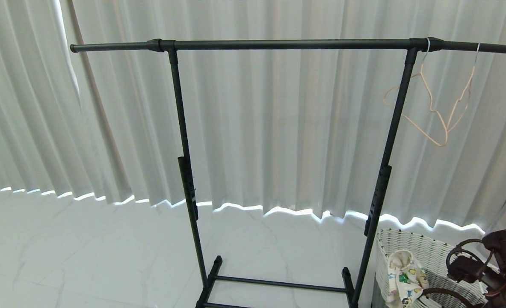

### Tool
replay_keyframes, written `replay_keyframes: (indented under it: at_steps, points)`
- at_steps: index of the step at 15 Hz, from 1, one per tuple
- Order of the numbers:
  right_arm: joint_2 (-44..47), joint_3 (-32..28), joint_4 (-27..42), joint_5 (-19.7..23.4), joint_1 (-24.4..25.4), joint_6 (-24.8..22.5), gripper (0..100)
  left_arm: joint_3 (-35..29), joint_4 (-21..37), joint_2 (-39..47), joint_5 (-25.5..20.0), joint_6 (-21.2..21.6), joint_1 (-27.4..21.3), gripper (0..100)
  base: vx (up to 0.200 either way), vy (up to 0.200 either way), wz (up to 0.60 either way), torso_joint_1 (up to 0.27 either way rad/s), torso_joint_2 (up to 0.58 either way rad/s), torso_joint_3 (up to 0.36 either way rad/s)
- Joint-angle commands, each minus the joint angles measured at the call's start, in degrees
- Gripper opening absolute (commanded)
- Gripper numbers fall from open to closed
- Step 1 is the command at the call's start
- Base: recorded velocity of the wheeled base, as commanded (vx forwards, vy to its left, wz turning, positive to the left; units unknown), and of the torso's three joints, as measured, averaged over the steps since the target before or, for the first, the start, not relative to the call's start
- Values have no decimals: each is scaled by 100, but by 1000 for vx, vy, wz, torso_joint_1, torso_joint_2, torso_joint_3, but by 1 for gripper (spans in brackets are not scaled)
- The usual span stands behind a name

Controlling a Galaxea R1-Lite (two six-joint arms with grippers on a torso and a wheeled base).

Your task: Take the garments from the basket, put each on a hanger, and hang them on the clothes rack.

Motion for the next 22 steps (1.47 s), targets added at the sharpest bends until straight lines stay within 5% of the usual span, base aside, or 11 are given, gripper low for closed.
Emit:
replay_keyframes:
  at_steps: [1, 4, 9, 14, 22]
  points:
    - [-873, -85, 451, 7, -2, 50, 0, 1, -1, 0, -1, 0, 0, 100, 0, 0, 0, 0, 0, 0]
    - [-2481, -762, 2253, 25, 51, 164, 0, 9, -1, 0, -1, -9, 0, 100, 0, 0, 0, 0, 0, 0]
    - [-4019, -2159, 4020, 139, 297, 436, 0, 1, -1, 0, -1, -9, -9, 100, 0, 0, 0, 0, 0, 0]
    - [-4221, -3073, 4450, 156, 772, 665, 0, 1, -1, 0, -1, 0, 0, 100, -200, 0, 0, 0, 1, 1]
    - [-4177, -3152, 4485, 156, 1378, 674, 0, 1, -1, 0, -1, -18, 0, 100, -100, 25, 0, 1, 0, 2]
